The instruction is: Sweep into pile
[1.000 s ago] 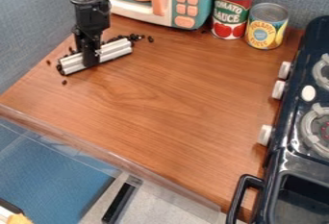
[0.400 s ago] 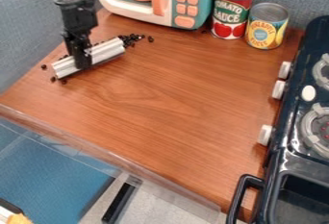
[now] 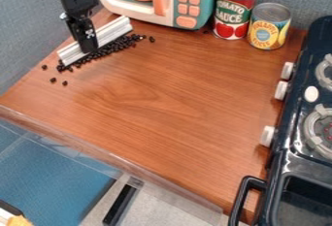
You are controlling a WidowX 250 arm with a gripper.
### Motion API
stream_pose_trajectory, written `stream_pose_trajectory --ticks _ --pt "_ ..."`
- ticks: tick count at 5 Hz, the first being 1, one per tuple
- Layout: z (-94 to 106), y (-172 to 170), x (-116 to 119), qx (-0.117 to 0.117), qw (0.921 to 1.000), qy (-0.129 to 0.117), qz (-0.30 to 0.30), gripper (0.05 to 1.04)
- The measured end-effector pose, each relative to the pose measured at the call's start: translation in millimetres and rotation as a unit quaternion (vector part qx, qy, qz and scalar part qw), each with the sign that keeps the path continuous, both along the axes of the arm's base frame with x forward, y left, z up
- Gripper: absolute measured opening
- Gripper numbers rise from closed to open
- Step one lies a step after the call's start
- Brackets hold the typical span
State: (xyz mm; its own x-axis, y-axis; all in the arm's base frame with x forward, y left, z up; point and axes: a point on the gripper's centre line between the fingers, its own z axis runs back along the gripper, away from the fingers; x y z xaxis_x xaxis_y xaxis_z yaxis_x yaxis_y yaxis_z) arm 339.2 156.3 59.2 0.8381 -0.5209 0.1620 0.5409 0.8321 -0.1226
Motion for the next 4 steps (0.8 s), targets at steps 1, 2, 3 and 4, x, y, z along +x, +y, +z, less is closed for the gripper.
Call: stream_pose_trajectory --ticks 1,2,3,4 --pt "-3.5 -8.3 -15.7 -0.002 0.9998 0.005 -0.019 0.377" --pt "-19.5 -19.1 -36.6 0.024 0.9980 0.019 -0.055 0.378" --pt "-32.0 -19.6 -46.3 0.054 0.9951 0.035 -0.075 0.377" --pt "-33.9 -7.5 -44.3 0.084 0.9931 0.038 -0.072 0.377"
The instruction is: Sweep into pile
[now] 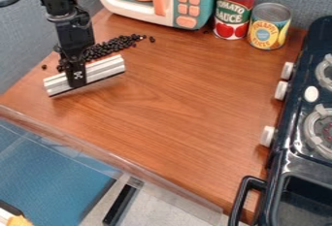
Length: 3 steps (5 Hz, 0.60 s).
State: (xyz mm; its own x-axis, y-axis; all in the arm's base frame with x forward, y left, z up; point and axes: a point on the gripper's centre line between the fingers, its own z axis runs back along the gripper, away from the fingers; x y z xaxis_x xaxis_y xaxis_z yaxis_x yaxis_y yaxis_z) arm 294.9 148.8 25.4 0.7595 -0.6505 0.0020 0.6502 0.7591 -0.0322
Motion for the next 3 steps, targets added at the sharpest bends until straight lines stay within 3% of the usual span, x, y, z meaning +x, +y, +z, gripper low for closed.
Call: stream_pose_trajectory --ticks 1,3 --pt "-10.0 13.8 6.1 0.016 0.9996 0.009 0.019 0.377" --pt "-11.5 37.2 28.1 0.032 0.9978 0.004 0.057 0.377"
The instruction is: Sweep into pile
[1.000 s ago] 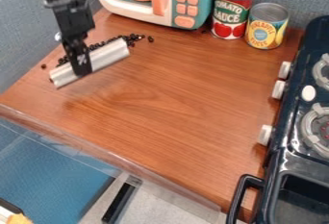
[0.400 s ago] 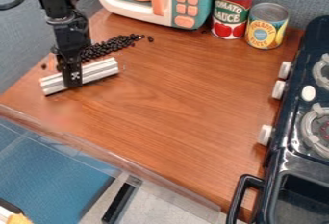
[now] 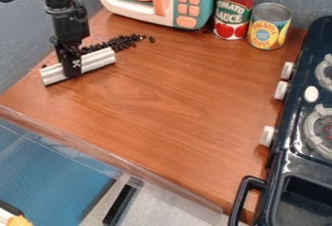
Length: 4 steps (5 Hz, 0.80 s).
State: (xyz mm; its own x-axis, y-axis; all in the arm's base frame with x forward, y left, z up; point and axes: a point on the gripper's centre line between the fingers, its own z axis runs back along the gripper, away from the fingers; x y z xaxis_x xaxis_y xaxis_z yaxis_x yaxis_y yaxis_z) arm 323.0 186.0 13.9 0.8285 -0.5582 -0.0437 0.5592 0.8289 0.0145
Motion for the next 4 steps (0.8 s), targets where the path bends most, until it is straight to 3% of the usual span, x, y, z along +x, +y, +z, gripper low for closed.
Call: stream_pose_trajectory --ticks 4 --pt "2.0 8.9 13.2 -0.022 0.9994 0.003 0.028 0.377"
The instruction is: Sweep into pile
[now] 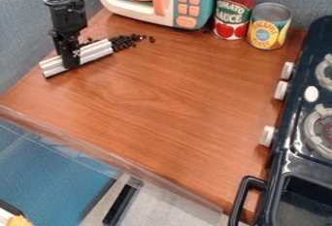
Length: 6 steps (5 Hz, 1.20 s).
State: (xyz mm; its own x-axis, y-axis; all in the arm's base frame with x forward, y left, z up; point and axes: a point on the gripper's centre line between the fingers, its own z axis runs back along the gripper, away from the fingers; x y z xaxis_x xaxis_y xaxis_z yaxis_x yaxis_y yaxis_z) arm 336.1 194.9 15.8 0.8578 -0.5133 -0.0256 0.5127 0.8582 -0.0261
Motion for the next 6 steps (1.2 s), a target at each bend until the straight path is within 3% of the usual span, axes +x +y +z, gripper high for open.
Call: stream_pose_trajectory --ticks 1,2,3,4,5,6 --pt "3.1 -13.4 -5.9 -0.032 0.9995 0.004 0.002 0.378" --pt "28.5 -32.4 -4.6 -0.052 0.9984 -0.019 -0.007 0.377" --pt "35.9 -48.0 -2.8 -0.067 0.9971 -0.031 -0.016 0.378" --pt "43.2 -75.6 -2.3 -0.056 0.9975 -0.035 -0.024 0.377" --pt "29.0 -121.3 -1.4 -0.003 0.9994 -0.028 -0.019 0.377" --pt "19.6 -142.7 -1.6 0.109 0.9917 -0.038 0.057 0.377"
